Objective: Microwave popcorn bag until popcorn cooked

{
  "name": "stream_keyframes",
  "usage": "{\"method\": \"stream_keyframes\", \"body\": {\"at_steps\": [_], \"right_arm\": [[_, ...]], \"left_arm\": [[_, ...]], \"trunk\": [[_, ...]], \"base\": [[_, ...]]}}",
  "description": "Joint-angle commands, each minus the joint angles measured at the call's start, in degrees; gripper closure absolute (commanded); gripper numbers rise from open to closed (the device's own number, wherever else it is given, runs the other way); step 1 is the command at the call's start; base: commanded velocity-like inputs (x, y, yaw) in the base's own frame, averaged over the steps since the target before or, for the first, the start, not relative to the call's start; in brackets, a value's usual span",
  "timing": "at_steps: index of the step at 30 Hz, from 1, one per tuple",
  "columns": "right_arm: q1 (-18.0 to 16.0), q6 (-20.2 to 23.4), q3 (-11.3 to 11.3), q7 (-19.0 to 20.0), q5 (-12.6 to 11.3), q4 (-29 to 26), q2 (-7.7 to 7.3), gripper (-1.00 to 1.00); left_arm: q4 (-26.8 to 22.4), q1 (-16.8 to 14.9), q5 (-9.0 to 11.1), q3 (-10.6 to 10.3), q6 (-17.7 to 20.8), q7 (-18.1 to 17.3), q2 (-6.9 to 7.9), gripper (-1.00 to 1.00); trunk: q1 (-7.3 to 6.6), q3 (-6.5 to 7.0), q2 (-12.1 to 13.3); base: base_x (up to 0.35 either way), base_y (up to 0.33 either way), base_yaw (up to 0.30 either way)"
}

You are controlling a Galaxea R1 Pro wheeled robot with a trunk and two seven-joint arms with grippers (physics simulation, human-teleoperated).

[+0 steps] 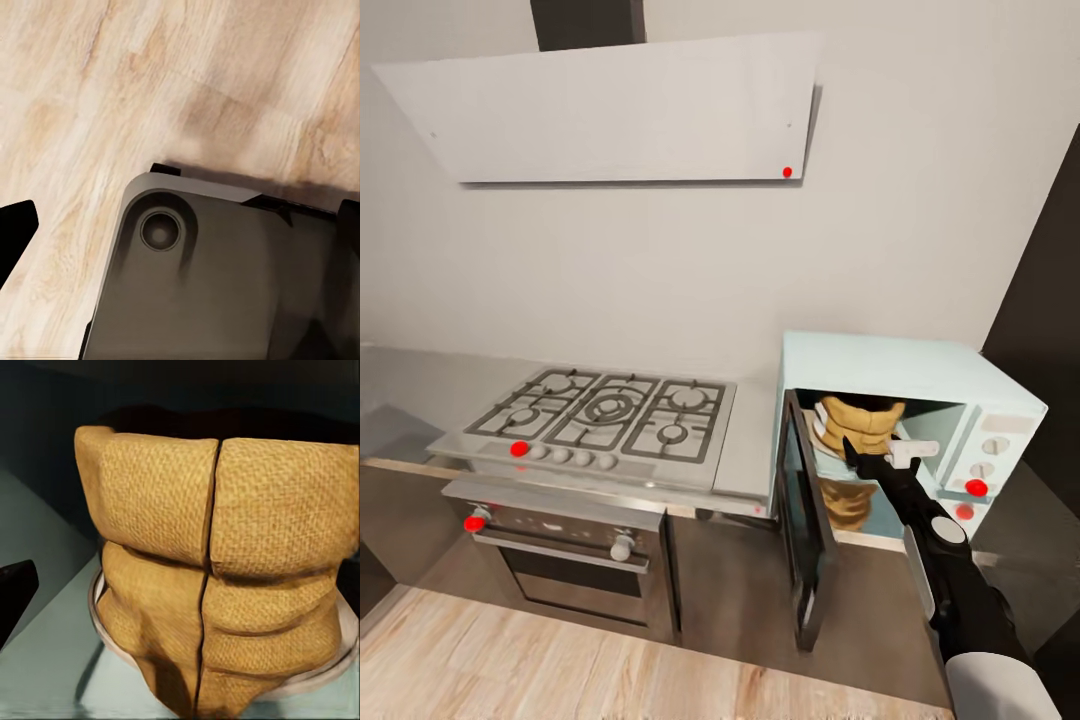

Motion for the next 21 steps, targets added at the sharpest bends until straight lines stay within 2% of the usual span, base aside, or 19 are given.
{"method": "stream_keyframes", "body": {"at_steps": [1,5,21], "right_arm": [[0.0,-0.2,-0.2,0.3,0.6,0.0,0.02,-1.00],[0.0,-0.2,-0.2,0.3,0.6,0.0,0.02,-1.00],[0.0,-0.7,-0.1,0.4,0.7,-0.7,0.02,-1.00]], "left_arm": [[0.0,0.0,0.0,0.2,-0.1,0.0,-0.02,-1.00],[0.0,0.0,0.0,0.1,-0.1,0.0,-0.02,-1.00],[0.0,0.0,0.0,0.2,-0.2,0.0,-0.02,-1.00]], "trunk": [[-0.02,-0.07,0.0],[-0.02,-0.07,0.0],[-0.02,-0.07,0.0]], "base": [[-0.165,0.000,0.000],[-0.075,0.000,0.000],[-0.342,0.000,0.000]]}}
